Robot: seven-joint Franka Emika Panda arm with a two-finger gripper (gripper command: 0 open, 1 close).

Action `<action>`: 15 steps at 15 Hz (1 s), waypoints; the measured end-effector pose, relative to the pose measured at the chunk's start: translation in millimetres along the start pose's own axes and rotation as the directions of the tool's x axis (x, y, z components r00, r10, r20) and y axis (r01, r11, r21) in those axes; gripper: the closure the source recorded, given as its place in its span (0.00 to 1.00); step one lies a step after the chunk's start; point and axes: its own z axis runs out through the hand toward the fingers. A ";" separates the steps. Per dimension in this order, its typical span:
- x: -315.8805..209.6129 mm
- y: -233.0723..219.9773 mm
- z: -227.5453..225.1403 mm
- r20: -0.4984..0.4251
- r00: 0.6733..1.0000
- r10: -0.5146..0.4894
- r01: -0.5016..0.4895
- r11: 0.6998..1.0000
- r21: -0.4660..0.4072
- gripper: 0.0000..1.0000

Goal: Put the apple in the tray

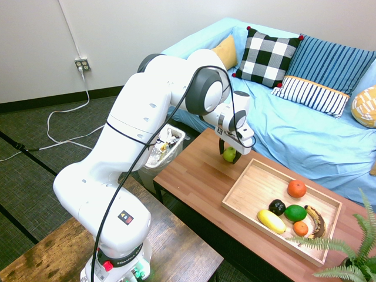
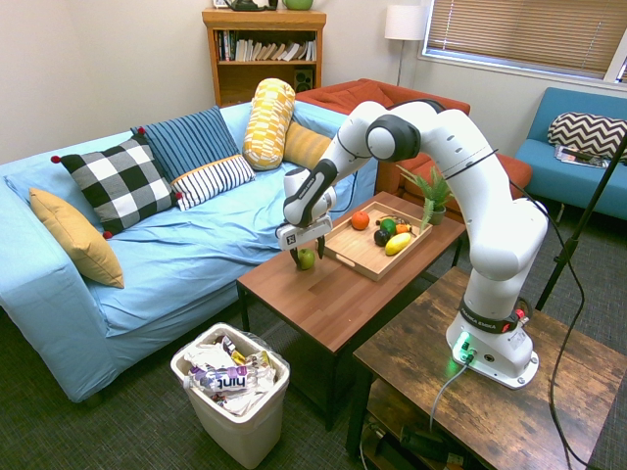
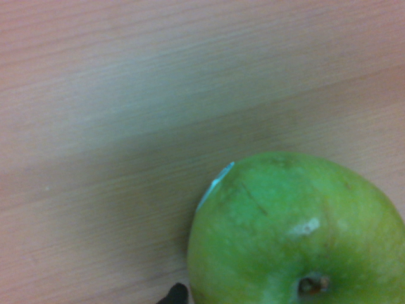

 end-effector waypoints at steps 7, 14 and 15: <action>0.5 -4.6 0.8 0.002 1.000 0.014 -0.014 1.000 0.024 1.00; 8.7 -2.5 -33.6 -0.027 0.999 0.037 -0.034 0.994 0.109 1.00; 10.5 4.1 -43.8 -0.034 0.998 0.044 -0.040 0.992 0.119 1.00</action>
